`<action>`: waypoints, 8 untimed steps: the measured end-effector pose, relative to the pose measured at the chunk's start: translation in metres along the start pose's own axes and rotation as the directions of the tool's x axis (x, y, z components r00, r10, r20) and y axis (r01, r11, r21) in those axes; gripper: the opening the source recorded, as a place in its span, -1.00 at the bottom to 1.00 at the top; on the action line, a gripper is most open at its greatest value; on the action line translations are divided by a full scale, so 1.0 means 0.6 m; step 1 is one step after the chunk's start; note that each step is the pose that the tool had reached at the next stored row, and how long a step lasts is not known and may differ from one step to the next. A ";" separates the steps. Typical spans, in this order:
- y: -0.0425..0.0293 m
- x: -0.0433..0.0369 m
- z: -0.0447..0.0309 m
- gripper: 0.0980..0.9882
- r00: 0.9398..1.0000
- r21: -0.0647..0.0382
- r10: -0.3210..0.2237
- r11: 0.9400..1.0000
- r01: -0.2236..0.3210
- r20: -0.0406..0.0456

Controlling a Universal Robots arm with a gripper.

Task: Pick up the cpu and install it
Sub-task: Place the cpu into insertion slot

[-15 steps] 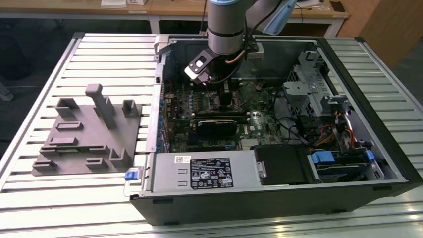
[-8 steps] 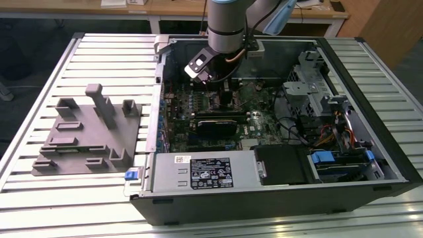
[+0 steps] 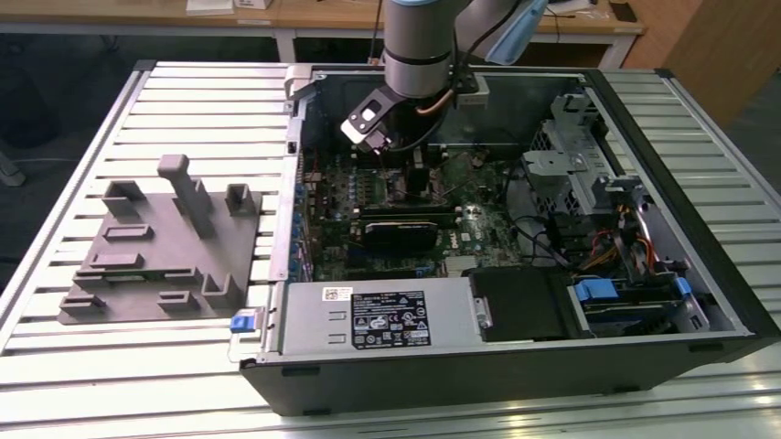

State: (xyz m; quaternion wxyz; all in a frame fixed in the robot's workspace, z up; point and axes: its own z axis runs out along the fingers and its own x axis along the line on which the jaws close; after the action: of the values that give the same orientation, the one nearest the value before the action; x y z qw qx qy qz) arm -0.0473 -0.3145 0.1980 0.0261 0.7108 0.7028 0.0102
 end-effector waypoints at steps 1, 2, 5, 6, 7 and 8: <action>0.000 0.000 0.000 0.15 1.000 0.000 0.004 1.000 -0.004 0.000; 0.000 0.000 0.001 0.15 1.000 0.000 0.007 1.000 -0.007 0.000; 0.000 0.000 0.003 0.15 1.000 0.000 0.014 1.000 -0.014 0.001; 0.000 0.000 0.003 0.15 1.000 0.000 0.015 1.000 -0.015 0.001; 0.000 0.000 0.003 0.15 1.000 0.000 0.015 1.000 -0.015 0.001; 0.000 0.000 0.003 0.15 1.000 0.000 0.015 1.000 -0.015 0.001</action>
State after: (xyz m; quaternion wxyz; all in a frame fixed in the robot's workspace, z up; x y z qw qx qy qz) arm -0.0470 -0.3145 0.1962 0.0263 0.7161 0.6974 0.0099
